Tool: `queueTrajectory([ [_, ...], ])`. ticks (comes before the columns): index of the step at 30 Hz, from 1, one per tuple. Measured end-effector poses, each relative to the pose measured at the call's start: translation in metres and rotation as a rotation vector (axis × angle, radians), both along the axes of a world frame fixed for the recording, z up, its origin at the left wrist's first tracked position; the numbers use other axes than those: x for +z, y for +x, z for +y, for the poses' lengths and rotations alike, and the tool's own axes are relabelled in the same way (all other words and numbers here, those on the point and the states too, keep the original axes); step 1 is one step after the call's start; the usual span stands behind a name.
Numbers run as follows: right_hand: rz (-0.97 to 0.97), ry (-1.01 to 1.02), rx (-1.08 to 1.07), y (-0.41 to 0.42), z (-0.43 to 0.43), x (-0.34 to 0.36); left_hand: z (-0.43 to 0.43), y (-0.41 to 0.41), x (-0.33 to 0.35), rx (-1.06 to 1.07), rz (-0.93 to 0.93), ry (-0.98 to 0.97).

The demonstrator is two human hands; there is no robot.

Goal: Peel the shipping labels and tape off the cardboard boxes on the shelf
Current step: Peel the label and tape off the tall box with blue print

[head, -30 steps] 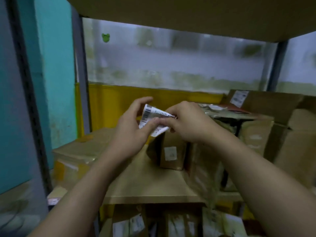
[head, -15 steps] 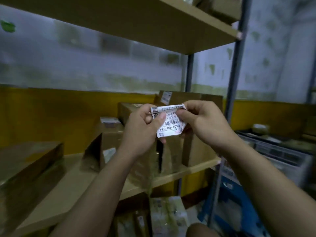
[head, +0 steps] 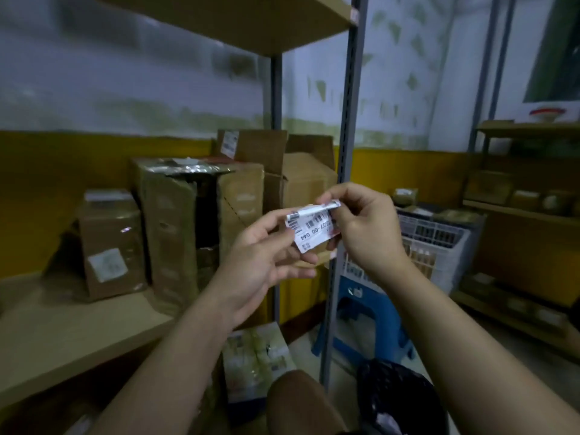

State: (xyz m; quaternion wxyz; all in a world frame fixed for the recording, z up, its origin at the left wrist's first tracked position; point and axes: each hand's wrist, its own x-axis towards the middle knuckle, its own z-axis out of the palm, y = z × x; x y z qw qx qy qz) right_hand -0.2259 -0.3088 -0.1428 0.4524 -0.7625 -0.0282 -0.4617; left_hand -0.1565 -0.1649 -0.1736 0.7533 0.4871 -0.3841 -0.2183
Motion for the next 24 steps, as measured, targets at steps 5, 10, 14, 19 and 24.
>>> queueTrajectory([
  [5, 0.059, -0.145, -0.1, 0.002, -0.031, -0.035, -0.033, 0.0, -0.021, -0.022, 0.208, 0.065],
  [10, 0.317, 0.055, 0.109, -0.001, -0.066, -0.081, -0.073, 0.014, -0.063, 0.213, 0.11, 0.161],
  [14, 0.389, 0.217, 0.066, -0.001, -0.097, -0.125, -0.105, 0.02, -0.099, 0.173, 0.047, 0.292],
  [19, 0.45, 0.278, -0.066, -0.009, -0.138, -0.179, -0.151, 0.026, -0.146, 0.151, -0.086, 0.444],
  [24, 0.583, 0.154, -0.476, -0.012, -0.188, -0.247, -0.19, 0.031, -0.188, -0.021, -0.188, 0.734],
])
